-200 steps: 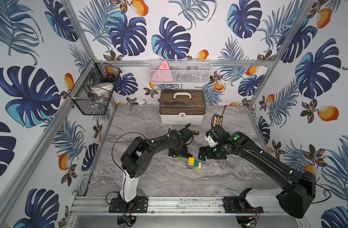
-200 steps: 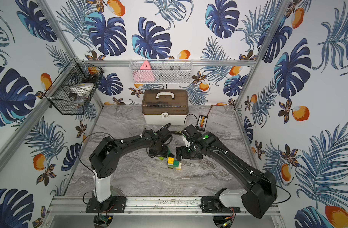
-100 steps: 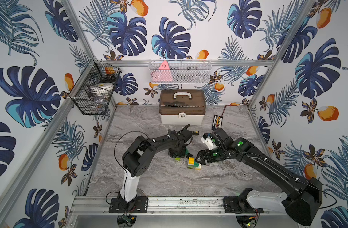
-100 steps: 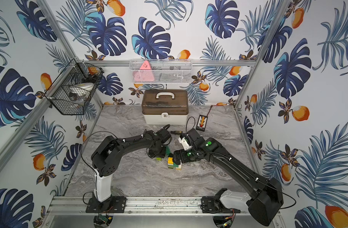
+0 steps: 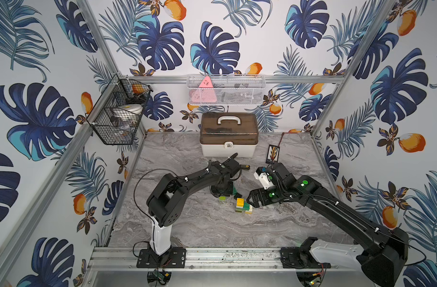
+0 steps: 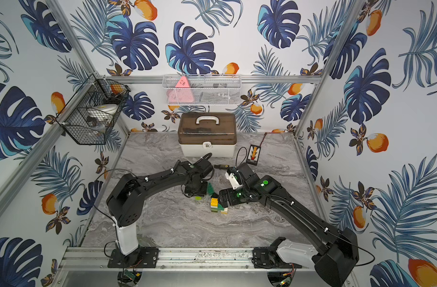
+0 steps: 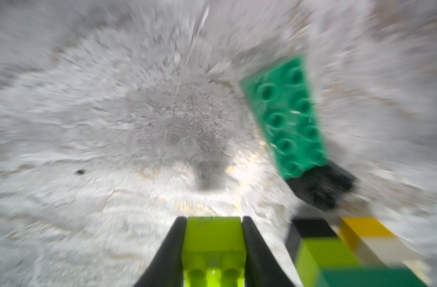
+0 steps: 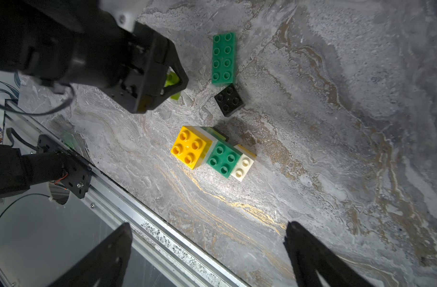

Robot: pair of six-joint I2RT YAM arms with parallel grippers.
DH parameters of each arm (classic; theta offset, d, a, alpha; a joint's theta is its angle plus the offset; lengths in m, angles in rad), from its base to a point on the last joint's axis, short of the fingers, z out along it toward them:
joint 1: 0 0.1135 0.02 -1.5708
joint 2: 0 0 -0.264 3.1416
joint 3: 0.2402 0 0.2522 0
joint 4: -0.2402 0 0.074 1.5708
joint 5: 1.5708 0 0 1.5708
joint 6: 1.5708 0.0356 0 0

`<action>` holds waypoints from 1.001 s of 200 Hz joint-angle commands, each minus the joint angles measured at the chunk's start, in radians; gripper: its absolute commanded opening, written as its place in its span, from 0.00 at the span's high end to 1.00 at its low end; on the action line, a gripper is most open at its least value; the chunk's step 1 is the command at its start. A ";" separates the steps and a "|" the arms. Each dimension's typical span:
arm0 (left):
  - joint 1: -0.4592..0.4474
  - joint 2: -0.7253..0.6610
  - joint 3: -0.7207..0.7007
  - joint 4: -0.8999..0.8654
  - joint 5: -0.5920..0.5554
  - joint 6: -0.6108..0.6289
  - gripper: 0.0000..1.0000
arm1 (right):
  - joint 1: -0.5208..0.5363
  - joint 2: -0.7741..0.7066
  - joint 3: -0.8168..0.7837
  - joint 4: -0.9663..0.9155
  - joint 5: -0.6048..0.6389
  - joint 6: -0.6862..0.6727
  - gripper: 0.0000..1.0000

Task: Assemble a giraffe with lego
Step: Pick up the lego brick from the center of the board, then assemble the lego brick with the lego brick.

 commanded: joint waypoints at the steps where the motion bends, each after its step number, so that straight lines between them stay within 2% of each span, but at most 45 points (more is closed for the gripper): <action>1: -0.012 -0.056 0.069 -0.125 -0.020 -0.037 0.68 | 0.000 -0.060 -0.039 0.047 0.001 0.040 0.01; 28: -0.049 -0.068 0.165 -0.185 0.017 -0.069 0.67 | -0.002 -0.100 -0.071 0.082 -0.023 0.056 0.00; 73: -0.141 0.009 0.306 -0.256 0.031 -0.089 0.67 | -0.002 -0.146 -0.089 0.075 -0.024 0.054 0.00; 129: -0.177 0.062 0.338 -0.266 0.040 -0.099 0.67 | -0.002 -0.213 -0.127 0.046 0.032 0.065 0.00; 200: -0.199 0.099 0.343 -0.268 0.040 -0.108 0.67 | -0.003 -0.207 -0.117 0.043 0.048 0.055 0.00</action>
